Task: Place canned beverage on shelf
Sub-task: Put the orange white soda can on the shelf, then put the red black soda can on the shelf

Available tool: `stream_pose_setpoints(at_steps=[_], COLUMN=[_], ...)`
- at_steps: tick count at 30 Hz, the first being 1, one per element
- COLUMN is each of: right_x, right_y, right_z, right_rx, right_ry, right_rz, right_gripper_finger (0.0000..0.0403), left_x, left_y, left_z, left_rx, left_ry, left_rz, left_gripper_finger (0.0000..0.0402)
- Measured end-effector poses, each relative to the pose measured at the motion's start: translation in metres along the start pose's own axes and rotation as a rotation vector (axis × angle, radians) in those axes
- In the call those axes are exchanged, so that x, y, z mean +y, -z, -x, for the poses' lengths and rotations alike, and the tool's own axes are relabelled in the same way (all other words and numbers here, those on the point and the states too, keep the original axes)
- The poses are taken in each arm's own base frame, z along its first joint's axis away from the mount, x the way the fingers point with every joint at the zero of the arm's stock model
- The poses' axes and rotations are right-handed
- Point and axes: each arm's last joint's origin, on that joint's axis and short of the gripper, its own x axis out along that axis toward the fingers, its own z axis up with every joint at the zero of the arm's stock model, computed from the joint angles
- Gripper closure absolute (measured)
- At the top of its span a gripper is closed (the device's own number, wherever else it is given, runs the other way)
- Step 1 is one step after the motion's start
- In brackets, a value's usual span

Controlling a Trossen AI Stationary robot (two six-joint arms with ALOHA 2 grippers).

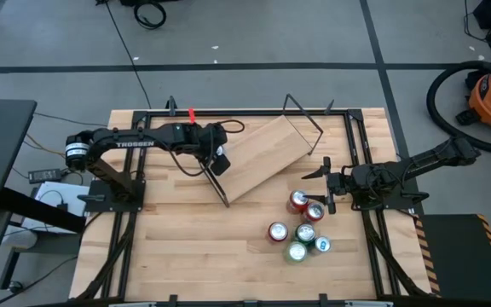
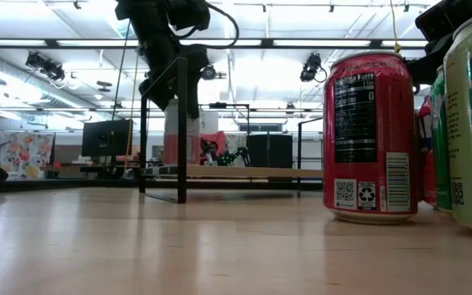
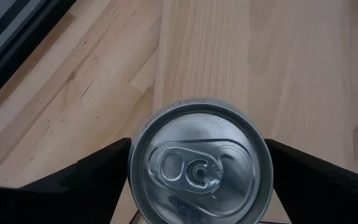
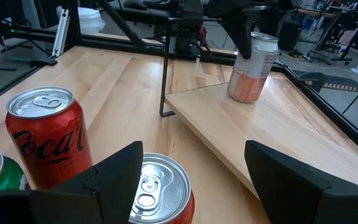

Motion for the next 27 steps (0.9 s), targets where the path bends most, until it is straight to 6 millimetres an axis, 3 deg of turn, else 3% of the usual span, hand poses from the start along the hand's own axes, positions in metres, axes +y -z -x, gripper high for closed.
stream_pose_setpoints(at_steps=[9, 15, 27], right_x=[0.0, 0.0, 0.0], right_y=[0.0, 0.0, 0.0], right_z=[0.0, 0.0, 0.0], right_rx=[0.0, 0.0, 0.0], right_ry=[0.0, 0.0, 0.0], right_rz=[0.0, 0.0, 0.0], right_gripper_finger=[0.0111, 0.0111, 0.0111], left_x=[-0.004, -0.019, -0.063], left_y=[-0.02, -0.03, -0.016], left_z=[0.021, 0.042, 0.057], left_rx=[-0.087, -0.178, -0.228], left_ry=[-0.003, -0.009, 0.132], left_rz=[-0.055, -0.137, -0.238], left_gripper_finger=[0.0031, 0.003, 0.0031])
